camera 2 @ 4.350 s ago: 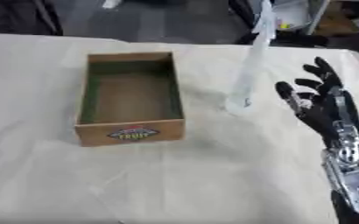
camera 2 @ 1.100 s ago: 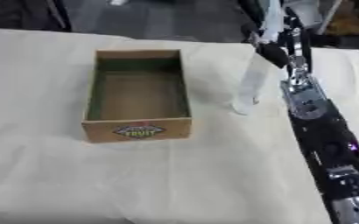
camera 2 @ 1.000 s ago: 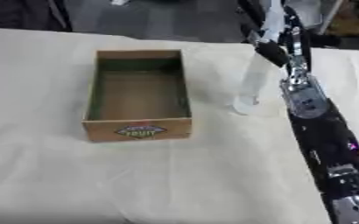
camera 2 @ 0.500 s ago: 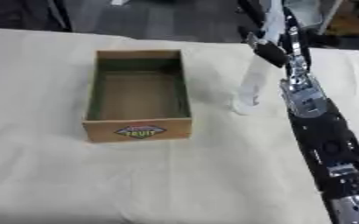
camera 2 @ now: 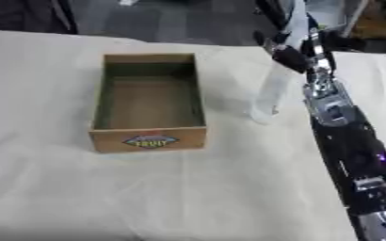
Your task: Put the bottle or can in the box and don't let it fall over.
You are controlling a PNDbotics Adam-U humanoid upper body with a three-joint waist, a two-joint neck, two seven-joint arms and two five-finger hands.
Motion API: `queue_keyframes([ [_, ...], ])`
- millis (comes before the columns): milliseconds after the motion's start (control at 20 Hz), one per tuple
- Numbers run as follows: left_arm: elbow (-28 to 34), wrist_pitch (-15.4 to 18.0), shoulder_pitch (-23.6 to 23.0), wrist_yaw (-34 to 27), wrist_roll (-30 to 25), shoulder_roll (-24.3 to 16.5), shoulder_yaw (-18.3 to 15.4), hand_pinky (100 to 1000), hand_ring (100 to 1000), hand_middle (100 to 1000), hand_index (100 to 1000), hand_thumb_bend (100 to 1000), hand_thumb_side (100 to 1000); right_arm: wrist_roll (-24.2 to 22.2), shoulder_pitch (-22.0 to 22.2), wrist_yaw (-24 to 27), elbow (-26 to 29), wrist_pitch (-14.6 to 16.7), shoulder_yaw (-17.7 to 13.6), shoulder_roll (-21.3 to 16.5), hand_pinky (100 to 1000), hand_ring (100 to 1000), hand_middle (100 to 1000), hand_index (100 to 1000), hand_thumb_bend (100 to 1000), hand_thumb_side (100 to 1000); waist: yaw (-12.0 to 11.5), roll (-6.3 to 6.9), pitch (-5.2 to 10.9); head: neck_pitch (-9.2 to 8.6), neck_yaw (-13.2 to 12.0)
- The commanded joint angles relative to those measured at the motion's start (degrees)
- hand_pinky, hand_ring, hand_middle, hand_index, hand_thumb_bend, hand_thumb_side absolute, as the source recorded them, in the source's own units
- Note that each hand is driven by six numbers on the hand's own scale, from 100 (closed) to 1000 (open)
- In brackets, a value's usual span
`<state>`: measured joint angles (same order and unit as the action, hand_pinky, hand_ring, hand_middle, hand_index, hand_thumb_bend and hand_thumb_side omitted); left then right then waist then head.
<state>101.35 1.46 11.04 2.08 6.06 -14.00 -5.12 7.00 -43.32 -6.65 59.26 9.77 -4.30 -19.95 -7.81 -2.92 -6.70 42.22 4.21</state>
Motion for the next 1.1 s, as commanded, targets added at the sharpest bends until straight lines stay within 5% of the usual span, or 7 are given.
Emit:
queue_keyframes([
  [50,0.52,0.07,0.31,-0.19,-0.10,-0.35,-0.06,745,777,665,821,486,747,0.19,-0.84,0.87,1.46,0.51,-0.17,-1.95,617,707,686,841,595,330,0.10,0.15,0.86,-0.02,-0.12],
  [600,0.54,0.10,0.33,-0.23,-0.08,-0.36,-0.14,745,777,665,821,488,747,2.80,-0.75,1.78,1.39,1.03,-0.06,-1.99,579,647,479,657,549,267,0.04,0.21,0.96,0.03,-0.28],
  [900,0.53,0.11,0.37,-0.28,-0.05,-0.36,-0.14,746,777,664,821,487,748,5.88,-0.85,2.83,1.43,1.09,-0.02,-1.97,507,518,289,457,510,257,-0.09,0.15,0.98,-0.04,-0.35],
  [1100,0.52,0.12,0.38,-0.29,-0.01,-0.37,-0.17,746,777,664,821,488,748,8.65,-1.00,4.27,1.35,0.74,0.08,-1.95,438,420,179,367,486,505,-0.19,0.12,1.02,-0.08,-0.38],
])
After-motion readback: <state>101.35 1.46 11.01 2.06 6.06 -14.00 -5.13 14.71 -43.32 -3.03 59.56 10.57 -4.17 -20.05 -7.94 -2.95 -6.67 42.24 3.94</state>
